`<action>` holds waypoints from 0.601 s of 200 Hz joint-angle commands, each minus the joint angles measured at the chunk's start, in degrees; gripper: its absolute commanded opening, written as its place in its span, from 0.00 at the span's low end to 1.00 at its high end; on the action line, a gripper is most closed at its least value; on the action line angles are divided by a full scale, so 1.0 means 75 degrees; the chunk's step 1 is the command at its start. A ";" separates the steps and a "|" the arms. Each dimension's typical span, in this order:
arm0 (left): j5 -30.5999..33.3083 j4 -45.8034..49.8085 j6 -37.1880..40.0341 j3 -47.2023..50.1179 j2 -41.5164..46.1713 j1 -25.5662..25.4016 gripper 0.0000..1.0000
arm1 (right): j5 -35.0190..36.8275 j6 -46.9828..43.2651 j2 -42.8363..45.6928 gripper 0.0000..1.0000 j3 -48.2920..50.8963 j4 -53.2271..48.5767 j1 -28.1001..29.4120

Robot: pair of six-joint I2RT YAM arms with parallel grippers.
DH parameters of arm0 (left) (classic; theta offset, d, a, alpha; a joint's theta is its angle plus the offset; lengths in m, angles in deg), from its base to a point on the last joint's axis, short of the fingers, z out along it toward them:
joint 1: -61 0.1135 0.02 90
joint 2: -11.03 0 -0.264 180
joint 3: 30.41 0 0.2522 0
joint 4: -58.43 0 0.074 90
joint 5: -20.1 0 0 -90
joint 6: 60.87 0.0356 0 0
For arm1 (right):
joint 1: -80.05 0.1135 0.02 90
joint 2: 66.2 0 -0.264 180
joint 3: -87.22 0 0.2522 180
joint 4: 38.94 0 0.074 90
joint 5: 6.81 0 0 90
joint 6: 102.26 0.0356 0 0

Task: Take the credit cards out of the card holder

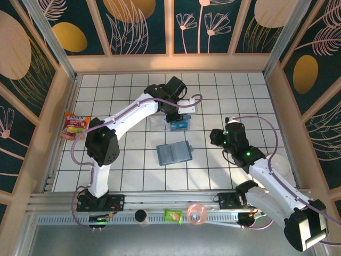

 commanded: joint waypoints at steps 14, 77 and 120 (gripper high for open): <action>0.0399 -0.0071 0.0382 0.0328 -0.0195 0.0022 0.00 | -0.0106 -0.0034 -0.0175 0.12 0.0099 0.0085 -0.0103; 0.0444 -0.0780 0.0515 0.0698 -0.0281 0.0024 0.00 | -0.0208 0.0034 -0.0317 0.12 0.0168 0.0235 -0.0121; 0.0295 -0.1084 0.0442 0.0880 -0.0365 0.0009 0.00 | -0.0227 0.0046 -0.0345 0.12 0.0178 0.0288 -0.0138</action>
